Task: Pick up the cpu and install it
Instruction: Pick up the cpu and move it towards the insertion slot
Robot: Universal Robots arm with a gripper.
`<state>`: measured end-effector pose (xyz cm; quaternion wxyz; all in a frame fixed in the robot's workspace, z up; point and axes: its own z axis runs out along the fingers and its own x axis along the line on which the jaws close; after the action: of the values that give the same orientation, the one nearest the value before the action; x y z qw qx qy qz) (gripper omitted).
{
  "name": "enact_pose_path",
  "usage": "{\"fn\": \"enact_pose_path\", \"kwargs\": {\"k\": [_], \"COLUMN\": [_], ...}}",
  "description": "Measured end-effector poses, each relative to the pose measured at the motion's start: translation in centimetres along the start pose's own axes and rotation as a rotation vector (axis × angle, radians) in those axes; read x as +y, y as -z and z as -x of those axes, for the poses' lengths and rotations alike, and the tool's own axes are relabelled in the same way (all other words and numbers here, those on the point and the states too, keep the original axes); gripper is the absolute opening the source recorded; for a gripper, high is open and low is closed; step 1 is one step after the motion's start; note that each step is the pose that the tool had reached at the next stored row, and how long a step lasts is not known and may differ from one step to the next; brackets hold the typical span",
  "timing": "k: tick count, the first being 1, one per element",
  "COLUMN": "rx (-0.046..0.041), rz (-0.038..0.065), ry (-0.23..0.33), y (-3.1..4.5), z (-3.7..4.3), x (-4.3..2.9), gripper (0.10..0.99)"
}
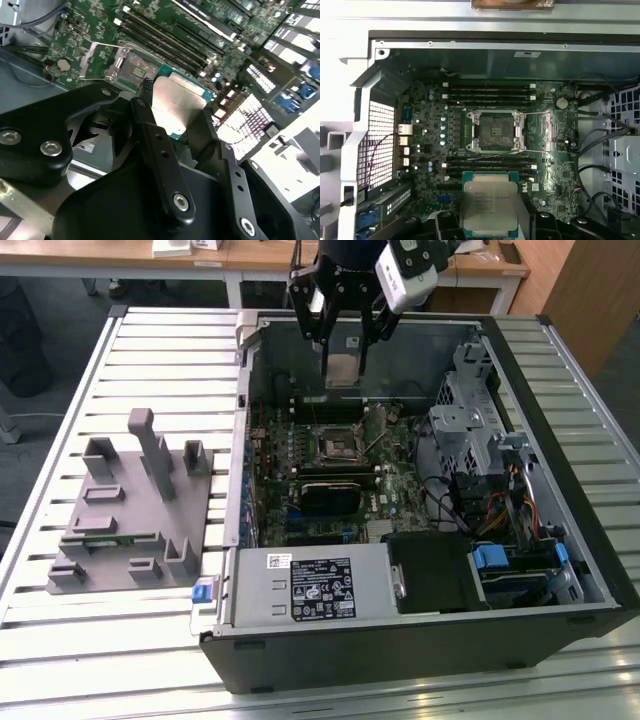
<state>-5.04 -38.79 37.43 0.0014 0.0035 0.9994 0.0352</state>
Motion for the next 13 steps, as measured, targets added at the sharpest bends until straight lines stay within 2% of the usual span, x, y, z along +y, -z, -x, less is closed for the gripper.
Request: {"fn": "enact_pose_path", "kwargs": {"k": [5, 11, 13], "rx": [0.0001, 0.0001, -0.0001], "rz": [0.000, 0.000, -0.001], "ry": [0.000, 0.000, -0.002], "y": [-0.31, -0.76, -0.80], "z": [1.12, 2.49, 2.69], "x": [0.75, 2.12, 2.22], "gripper": [0.522, 0.522, 0.522]}}
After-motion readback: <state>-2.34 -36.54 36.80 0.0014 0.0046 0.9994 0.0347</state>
